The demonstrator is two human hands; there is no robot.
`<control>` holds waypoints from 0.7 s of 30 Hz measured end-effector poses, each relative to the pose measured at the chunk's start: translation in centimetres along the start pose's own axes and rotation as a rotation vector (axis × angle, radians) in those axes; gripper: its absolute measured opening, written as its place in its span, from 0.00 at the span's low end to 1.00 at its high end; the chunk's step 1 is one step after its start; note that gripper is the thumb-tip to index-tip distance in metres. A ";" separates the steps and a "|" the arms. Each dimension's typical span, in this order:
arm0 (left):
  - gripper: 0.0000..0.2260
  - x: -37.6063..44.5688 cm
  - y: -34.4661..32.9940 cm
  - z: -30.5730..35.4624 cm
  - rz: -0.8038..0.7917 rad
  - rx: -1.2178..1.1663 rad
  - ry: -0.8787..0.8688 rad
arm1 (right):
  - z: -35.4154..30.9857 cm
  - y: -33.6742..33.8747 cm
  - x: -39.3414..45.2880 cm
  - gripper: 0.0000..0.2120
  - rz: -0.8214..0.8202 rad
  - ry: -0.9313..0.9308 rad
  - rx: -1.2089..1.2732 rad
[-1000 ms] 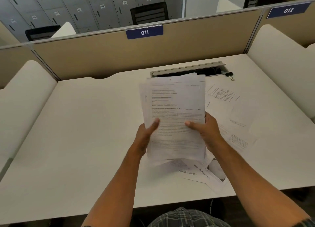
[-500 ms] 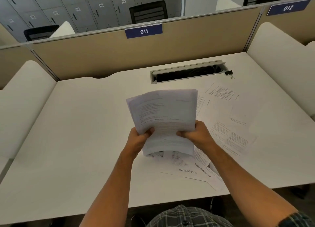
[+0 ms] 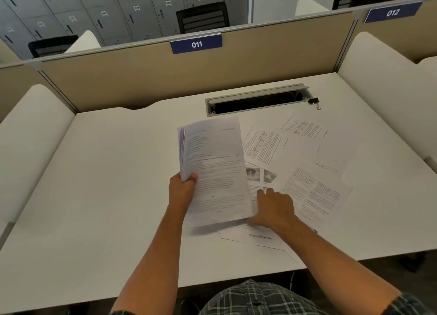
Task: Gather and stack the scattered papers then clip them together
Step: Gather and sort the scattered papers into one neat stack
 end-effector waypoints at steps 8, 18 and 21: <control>0.06 0.4 -0.3 -0.4 0.004 -0.033 0.045 | -1.0 -0.1 0.5 0.24 0.002 0.020 0.033; 0.05 0.8 0.0 -1.4 0.009 -0.056 0.085 | -1.0 -0.9 1.0 0.26 -0.004 0.088 -0.011; 0.05 0.7 0.0 -1.4 0.010 -0.067 0.086 | -0.7 -0.8 1.0 0.27 0.002 0.126 -0.036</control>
Point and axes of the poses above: each hand's wrist, its own x-axis towards the middle knuckle, its own y-axis out of the back of the hand, z = x × y, the point moved 6 cm from there along x, towards the middle knuckle, and after that the axes turned 12 degrees about y, right-handed, at the moved point
